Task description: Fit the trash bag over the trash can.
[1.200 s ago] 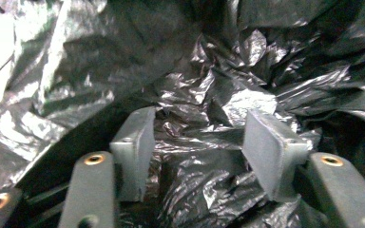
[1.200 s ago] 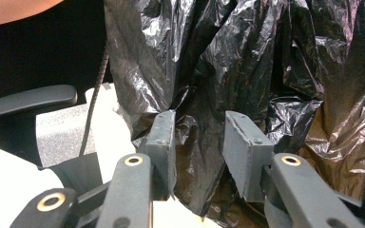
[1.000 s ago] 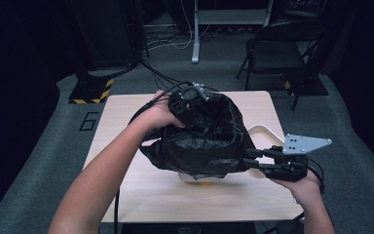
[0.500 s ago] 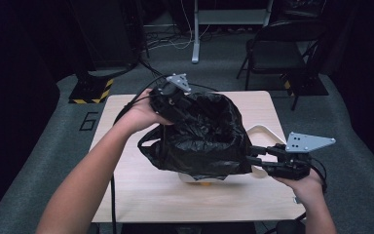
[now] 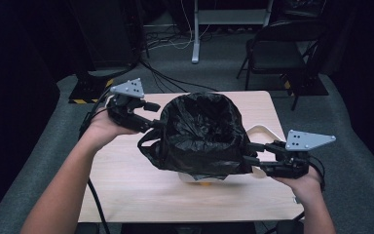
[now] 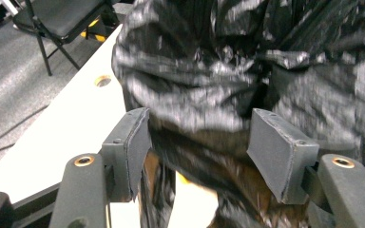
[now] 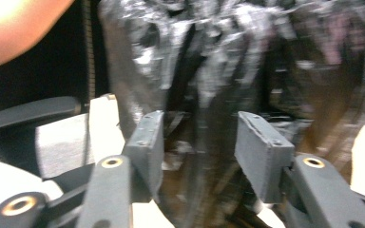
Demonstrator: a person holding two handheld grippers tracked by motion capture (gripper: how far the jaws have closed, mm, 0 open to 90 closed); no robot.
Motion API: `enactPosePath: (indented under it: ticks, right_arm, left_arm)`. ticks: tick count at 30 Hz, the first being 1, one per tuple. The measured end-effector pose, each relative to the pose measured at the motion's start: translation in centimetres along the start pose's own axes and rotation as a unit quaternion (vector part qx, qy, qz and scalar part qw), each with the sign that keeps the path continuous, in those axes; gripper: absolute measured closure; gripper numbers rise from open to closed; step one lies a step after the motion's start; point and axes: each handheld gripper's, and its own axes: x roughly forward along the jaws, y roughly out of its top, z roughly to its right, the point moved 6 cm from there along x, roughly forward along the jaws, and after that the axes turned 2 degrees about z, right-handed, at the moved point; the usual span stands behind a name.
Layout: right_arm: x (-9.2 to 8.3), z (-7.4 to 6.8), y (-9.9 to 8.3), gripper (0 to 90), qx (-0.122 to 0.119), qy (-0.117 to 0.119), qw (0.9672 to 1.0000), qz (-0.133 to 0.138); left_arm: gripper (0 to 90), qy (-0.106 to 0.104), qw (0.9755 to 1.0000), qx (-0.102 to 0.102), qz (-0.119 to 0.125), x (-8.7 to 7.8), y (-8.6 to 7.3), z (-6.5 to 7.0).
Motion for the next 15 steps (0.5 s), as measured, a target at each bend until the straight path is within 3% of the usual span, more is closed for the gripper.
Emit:
enactPosePath:
  ticks: [2, 6, 8, 11, 15]
  right_arm:
    - [0.5, -0.4, -0.3, 54.1, -0.003, 0.012, 0.9999, -0.007]
    - [1.9, -0.8, -1.6, 81.6, -0.003, 0.017, 0.999, -0.041]
    - [2.5, -0.8, -2.3, 89.6, -0.005, 0.015, 0.9977, -0.066]
    - [2.8, -0.8, -2.7, 89.7, -0.006, 0.012, 0.997, -0.077]
    - [2.5, -0.6, -3.0, 88.2, -0.001, 0.012, 0.9972, -0.074]
  left_arm:
    - [37.0, 0.004, 1.0, -0.004, -0.008, 0.1, -1.2, 0.0]
    - [36.9, 0.0, 0.9998, -0.017, -0.003, 0.5, -3.5, 0.1]
    - [36.9, 0.003, 0.9996, -0.026, -0.002, 0.7, -4.4, 0.0]
    - [37.3, -0.002, 0.9993, -0.036, 0.008, 0.9, -5.4, 0.1]
    - [38.4, 0.0, 0.9978, -0.053, 0.04, 0.5, -6.6, 0.0]
